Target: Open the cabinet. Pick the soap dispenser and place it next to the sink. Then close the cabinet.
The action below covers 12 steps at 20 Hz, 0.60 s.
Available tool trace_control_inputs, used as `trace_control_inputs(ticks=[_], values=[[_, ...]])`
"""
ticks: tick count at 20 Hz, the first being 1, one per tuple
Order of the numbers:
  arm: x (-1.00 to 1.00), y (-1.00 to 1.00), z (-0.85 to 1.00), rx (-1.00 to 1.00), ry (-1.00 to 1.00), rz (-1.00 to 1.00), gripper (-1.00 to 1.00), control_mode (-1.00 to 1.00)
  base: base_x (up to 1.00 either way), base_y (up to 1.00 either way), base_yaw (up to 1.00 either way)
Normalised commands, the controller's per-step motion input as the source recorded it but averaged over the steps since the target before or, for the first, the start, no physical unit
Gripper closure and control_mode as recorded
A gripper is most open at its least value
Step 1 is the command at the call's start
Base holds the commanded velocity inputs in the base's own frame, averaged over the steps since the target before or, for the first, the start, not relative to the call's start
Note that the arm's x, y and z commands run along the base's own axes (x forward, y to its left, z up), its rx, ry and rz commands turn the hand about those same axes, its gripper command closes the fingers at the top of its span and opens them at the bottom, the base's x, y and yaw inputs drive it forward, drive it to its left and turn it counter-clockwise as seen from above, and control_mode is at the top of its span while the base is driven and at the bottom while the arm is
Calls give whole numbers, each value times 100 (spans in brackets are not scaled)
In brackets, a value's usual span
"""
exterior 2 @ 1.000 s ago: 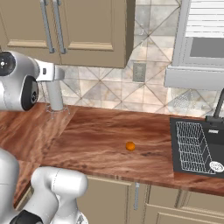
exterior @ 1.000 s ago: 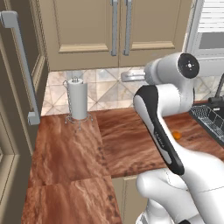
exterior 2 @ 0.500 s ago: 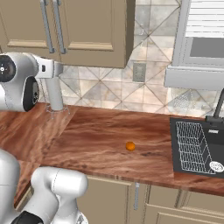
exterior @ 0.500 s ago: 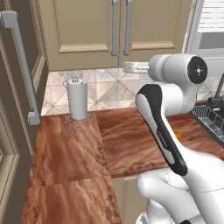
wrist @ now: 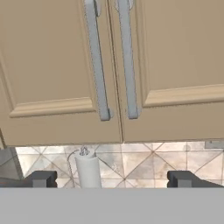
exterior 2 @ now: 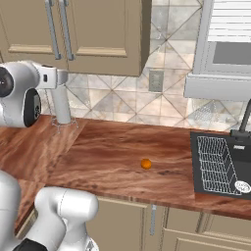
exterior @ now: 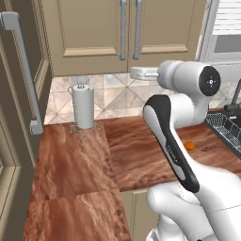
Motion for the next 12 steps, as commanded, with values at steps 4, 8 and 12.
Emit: trace_control_inputs(ticks=[4,8,12], values=[[-25,4,36,-4,7,0,-100,-100,0,0,0],[-17,0,44,-7,23,0,-100,-100,0,0,0],[-15,-29,10,-3,11,0,-100,-100,0,0,0]])
